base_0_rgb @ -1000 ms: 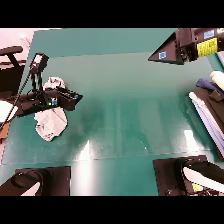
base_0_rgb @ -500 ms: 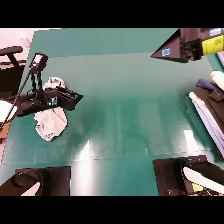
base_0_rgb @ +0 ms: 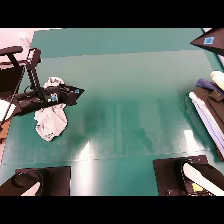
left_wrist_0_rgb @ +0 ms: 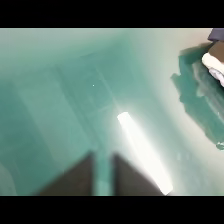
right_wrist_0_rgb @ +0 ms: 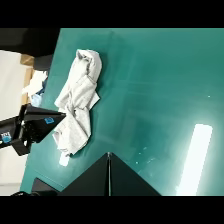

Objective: Fold the shirts.

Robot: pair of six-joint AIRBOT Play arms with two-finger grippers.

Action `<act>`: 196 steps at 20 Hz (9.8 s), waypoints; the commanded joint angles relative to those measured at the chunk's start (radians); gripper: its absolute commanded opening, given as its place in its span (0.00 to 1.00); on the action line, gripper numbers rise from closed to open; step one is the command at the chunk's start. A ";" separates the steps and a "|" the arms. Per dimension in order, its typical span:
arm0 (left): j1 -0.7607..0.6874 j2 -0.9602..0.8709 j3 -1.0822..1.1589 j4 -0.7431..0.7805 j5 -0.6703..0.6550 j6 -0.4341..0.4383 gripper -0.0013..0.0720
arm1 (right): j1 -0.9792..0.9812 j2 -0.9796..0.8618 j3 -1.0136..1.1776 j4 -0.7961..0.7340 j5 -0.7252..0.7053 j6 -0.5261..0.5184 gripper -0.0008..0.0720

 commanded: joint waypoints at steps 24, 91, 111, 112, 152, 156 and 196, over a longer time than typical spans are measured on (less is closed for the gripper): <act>0.802 -0.451 0.018 0.208 -0.269 -0.077 0.84 | -0.039 -0.140 -0.002 -0.003 0.025 -0.108 0.03; 0.468 -0.357 0.670 0.464 -0.707 -0.105 0.05 | 0.862 -0.590 -0.692 0.113 -0.750 -0.235 0.56; 0.468 0.015 0.946 0.549 -0.802 -0.081 0.04 | -0.029 0.193 -0.076 -0.194 -0.244 -0.187 0.03; 0.468 0.029 0.946 0.511 -0.801 -0.048 0.04 | -0.053 0.203 -0.062 -0.171 -0.251 -0.187 0.03; 0.776 -0.613 0.430 0.221 -0.718 -0.110 0.96 | -0.103 -0.689 0.070 -0.157 -0.329 -0.436 0.71; 0.808 -0.459 0.128 0.205 -0.671 -0.038 0.96 | -0.130 -0.608 -0.030 -0.159 -0.296 -0.427 0.71; 0.795 -0.292 -0.081 -0.154 -0.639 0.243 0.04 | 0.076 -0.219 -0.948 0.130 -0.591 -0.676 0.03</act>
